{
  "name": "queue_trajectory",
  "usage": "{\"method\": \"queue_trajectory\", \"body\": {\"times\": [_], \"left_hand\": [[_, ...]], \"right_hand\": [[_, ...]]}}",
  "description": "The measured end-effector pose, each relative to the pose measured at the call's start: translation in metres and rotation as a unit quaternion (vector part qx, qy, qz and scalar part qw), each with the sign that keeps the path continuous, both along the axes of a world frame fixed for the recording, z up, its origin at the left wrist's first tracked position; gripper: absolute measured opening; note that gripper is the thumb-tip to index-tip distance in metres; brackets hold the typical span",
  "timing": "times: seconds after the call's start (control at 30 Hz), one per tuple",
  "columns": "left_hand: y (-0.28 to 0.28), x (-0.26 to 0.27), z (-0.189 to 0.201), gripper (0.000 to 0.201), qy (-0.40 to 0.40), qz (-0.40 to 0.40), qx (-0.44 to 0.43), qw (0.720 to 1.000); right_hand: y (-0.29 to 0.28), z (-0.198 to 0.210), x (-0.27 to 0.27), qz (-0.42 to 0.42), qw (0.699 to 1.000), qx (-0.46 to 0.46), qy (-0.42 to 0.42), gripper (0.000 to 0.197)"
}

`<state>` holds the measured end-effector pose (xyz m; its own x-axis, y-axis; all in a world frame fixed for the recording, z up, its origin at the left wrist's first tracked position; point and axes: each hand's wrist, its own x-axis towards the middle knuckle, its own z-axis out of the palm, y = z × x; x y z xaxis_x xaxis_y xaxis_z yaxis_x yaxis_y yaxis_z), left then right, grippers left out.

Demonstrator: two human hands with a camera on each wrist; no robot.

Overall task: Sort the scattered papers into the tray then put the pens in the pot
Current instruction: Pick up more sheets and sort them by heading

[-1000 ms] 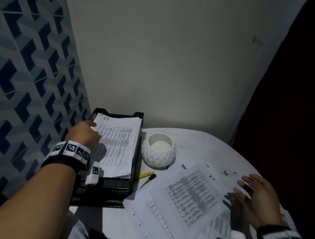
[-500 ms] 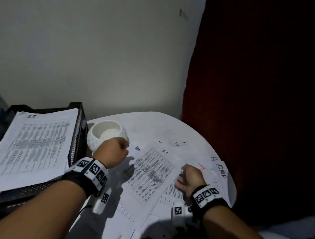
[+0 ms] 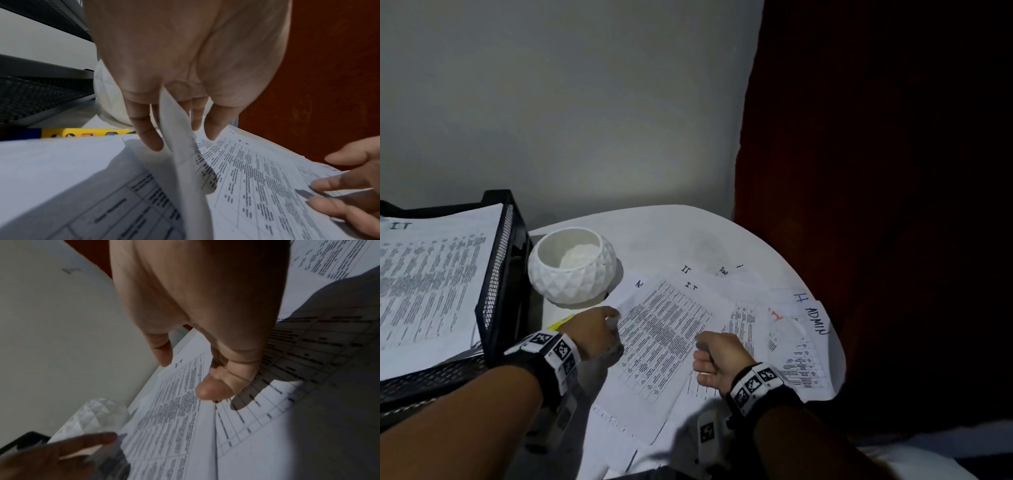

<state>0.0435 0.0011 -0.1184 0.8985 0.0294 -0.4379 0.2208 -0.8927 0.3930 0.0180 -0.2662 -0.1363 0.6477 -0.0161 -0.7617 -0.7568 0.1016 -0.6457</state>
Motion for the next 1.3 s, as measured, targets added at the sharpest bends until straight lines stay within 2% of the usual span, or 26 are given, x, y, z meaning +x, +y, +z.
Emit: {"method": "queue_trajectory", "body": {"times": [0.1, 0.17, 0.23, 0.27, 0.3, 0.37, 0.4, 0.5, 0.57, 0.6, 0.63, 0.7, 0.73, 0.83, 0.9, 0.93, 1.03, 1.13, 1.2, 1.23, 1.3], "left_hand": [[-0.003, -0.001, 0.005, 0.053, -0.053, 0.016, -0.025, 0.998], [-0.004, -0.002, 0.01, 0.062, -0.07, 0.036, -0.024, 0.997], [-0.001, -0.002, 0.013, 0.042, -0.058, 0.038, -0.002, 0.998], [0.0, -0.003, 0.017, 0.03, -0.048, 0.035, 0.012, 0.998], [0.002, -0.003, 0.019, 0.023, -0.044, 0.037, 0.023, 0.998], [0.006, -0.003, 0.023, 0.019, -0.038, 0.058, 0.024, 0.997], [0.009, -0.002, 0.024, 0.019, -0.043, 0.069, 0.019, 0.997], [0.013, -0.005, 0.028, 0.019, -0.06, 0.094, 0.004, 0.994], [0.013, -0.008, 0.03, 0.02, -0.057, 0.098, -0.01, 0.994], [0.012, -0.011, 0.029, 0.019, -0.047, 0.093, -0.014, 0.994], [0.012, -0.013, 0.029, 0.02, -0.037, 0.087, -0.012, 0.995], [0.012, -0.015, 0.029, 0.021, -0.029, 0.076, -0.009, 0.997], [0.014, -0.014, 0.027, 0.021, -0.032, 0.078, -0.018, 0.996], [0.013, -0.01, 0.038, 0.013, -0.061, 0.116, -0.081, 0.988], [0.009, -0.009, 0.047, 0.017, -0.076, 0.182, -0.173, 0.965], [0.009, -0.006, 0.047, 0.017, -0.079, 0.213, -0.216, 0.95], [0.008, -0.003, 0.046, 0.009, -0.066, 0.262, -0.334, 0.903], [-0.002, -0.006, 0.048, 0.011, -0.06, 0.258, -0.354, 0.897], [-0.005, -0.009, 0.05, 0.016, -0.06, 0.261, -0.375, 0.887], [-0.006, -0.011, 0.052, 0.018, -0.063, 0.252, -0.376, 0.89], [-0.002, -0.01, 0.047, 0.018, -0.057, 0.2, -0.34, 0.917]], "right_hand": [[0.003, -0.003, -0.003, 0.046, 0.999, -0.028, 0.003, 0.032], [0.002, -0.002, -0.001, 0.051, 0.996, -0.072, -0.015, 0.027], [-0.006, -0.003, 0.003, 0.015, 0.981, -0.181, -0.068, 0.008], [-0.014, -0.005, 0.006, 0.0, 0.966, -0.241, -0.095, 0.011], [-0.024, -0.006, 0.009, -0.016, 0.95, -0.294, -0.104, 0.026], [-0.045, -0.005, 0.008, -0.034, 0.928, -0.367, -0.051, 0.061], [-0.054, -0.001, 0.005, -0.04, 0.924, -0.381, -0.023, 0.072], [-0.068, -0.009, 0.005, -0.056, 0.927, -0.372, 0.001, 0.095], [-0.064, -0.018, 0.006, -0.033, 0.933, -0.359, -0.007, 0.106], [-0.06, -0.021, 0.005, 0.001, 0.931, -0.364, -0.015, 0.102], [-0.056, -0.021, 0.003, 0.029, 0.919, -0.393, -0.024, 0.09], [-0.053, -0.018, -0.001, 0.018, 0.895, -0.441, -0.059, 0.06], [-0.053, -0.016, -0.002, 0.004, 0.895, -0.44, -0.072, 0.049], [-0.055, -0.02, 0.003, -0.048, 0.912, -0.396, -0.097, 0.032], [-0.054, -0.015, 0.008, -0.115, 0.923, -0.343, -0.13, 0.025], [-0.053, -0.01, 0.01, -0.142, 0.927, -0.313, -0.152, 0.023], [-0.049, 0.008, 0.013, -0.182, 0.943, -0.188, -0.203, 0.036], [-0.035, 0.022, 0.013, -0.161, 0.966, -0.048, -0.196, 0.039], [-0.025, 0.022, 0.015, -0.144, 0.97, 0.016, -0.193, 0.047], [-0.02, 0.023, 0.014, -0.131, 0.972, 0.044, -0.192, 0.048], [-0.013, 0.026, 0.013, -0.084, 0.974, 0.092, -0.191, 0.046]]}}
